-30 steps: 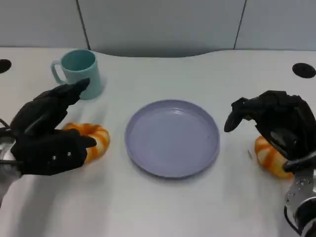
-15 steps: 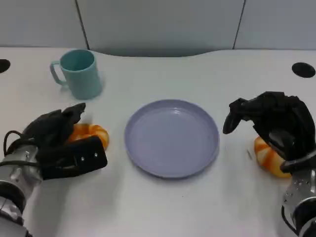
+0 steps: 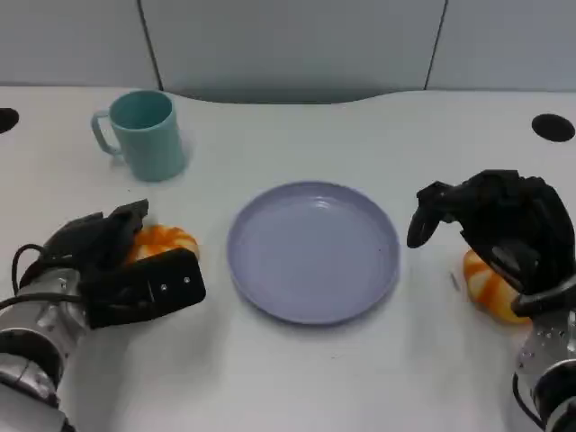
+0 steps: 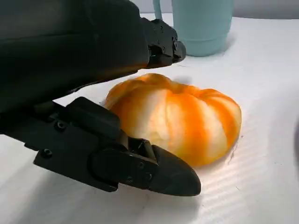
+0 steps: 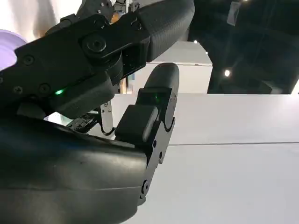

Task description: Grasp the bread from the table and place it into the plate.

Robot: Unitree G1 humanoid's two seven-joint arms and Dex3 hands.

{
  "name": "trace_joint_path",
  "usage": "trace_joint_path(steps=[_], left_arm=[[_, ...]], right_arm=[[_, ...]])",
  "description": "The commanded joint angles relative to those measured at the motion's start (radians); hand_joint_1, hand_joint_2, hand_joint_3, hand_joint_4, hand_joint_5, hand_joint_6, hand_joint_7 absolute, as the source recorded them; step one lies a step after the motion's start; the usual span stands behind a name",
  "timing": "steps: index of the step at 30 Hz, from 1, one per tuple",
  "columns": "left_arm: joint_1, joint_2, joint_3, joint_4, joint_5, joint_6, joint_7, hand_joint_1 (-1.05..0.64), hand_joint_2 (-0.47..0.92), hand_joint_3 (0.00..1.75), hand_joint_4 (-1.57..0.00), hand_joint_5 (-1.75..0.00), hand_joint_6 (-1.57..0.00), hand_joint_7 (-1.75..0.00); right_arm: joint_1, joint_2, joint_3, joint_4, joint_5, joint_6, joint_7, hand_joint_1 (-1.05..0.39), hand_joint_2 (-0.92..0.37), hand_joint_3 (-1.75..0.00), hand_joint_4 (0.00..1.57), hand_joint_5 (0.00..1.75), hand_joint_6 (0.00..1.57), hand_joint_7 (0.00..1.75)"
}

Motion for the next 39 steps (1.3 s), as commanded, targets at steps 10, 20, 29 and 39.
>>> trace_joint_path(steps=[10,20,29,39], left_arm=[[0.015,-0.018,0.073,0.013,-0.069,0.038,-0.076,-0.87,0.81,0.0,-0.11,-0.14,-0.19,-0.08],[0.017,-0.036,0.106,0.011,-0.084,0.024,0.003,-0.1,0.72,0.01,-0.78,-0.58,-0.92,-0.18],[-0.001,-0.038,0.113,0.011,-0.091,0.019,0.006,0.0,0.78,0.0,-1.05,-0.39,-1.18,-0.11],[-0.057,-0.017,0.125,0.002,-0.094,-0.007,0.016,0.01,0.78,0.01,-1.04,-0.35,-1.17,-0.08]], right_arm=[[0.015,-0.021,0.002,-0.029,0.0,-0.019,0.009,-0.41,-0.84,0.0,0.7,1.33,1.06,0.31],[0.009,-0.021,-0.008,-0.026,0.016,0.009,0.03,-0.41,-0.84,0.0,0.71,1.3,1.04,0.33],[-0.017,-0.041,-0.007,-0.006,0.002,0.023,0.001,-0.44,-0.83,0.0,0.74,1.27,1.04,0.35],[-0.038,-0.036,-0.008,0.012,-0.003,0.021,-0.014,-0.42,-0.85,-0.01,0.74,1.3,1.03,0.35]])
